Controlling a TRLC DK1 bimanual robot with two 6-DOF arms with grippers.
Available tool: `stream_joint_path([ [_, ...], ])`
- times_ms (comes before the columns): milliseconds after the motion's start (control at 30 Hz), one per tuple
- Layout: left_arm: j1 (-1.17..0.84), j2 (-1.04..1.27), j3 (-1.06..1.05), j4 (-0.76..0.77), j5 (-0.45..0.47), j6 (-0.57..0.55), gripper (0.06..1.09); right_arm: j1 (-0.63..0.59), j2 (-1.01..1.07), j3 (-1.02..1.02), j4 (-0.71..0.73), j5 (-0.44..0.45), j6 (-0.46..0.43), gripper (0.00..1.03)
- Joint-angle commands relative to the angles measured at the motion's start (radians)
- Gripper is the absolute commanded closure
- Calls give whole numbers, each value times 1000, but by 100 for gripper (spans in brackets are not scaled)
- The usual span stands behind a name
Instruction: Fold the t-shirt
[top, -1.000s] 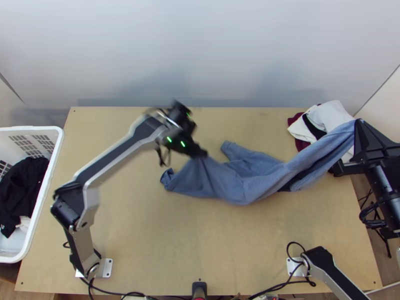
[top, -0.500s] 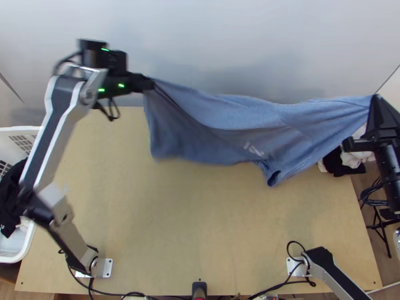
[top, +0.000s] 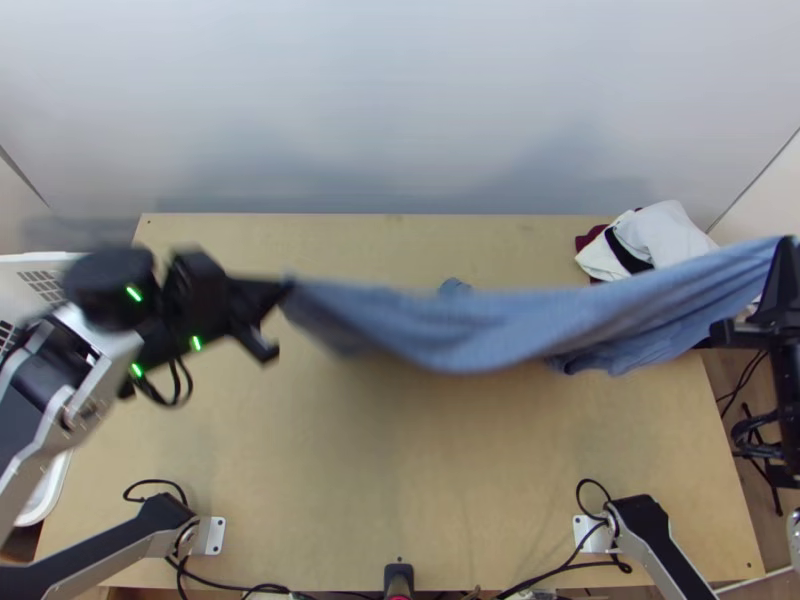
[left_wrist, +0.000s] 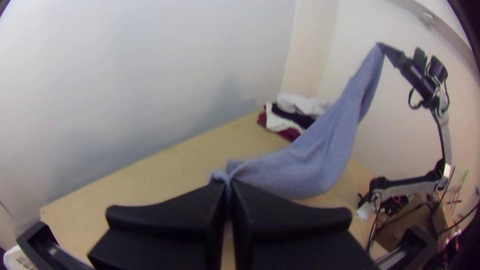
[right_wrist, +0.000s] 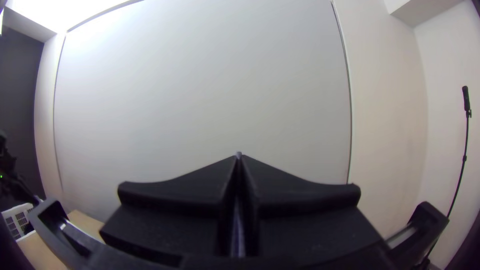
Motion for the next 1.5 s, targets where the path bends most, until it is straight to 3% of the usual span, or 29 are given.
stream_joint_path([
  [0,-58,-191,-413,-92,-6,78,10,-7,-63,-93,-13,1,-5,100],
  [233,-69,-167,-426,-211,-4,108,10,-7,-35,-106,4,1,-13,100],
  [400,-77,-158,-416,-248,42,54,10,-7,-37,-114,7,1,-16,100],
  [600,-101,-52,-569,-64,51,-83,10,-5,-40,-117,2,1,-22,100],
  [833,-138,296,-480,82,69,-313,10,-5,-57,-134,-12,1,-22,100],
  [1000,-153,556,-314,-35,106,-314,10,-5,-74,-140,-15,1,-21,100],
  [1467,-212,724,-184,54,112,-350,10,-8,-110,-157,-39,14,-30,100],
])
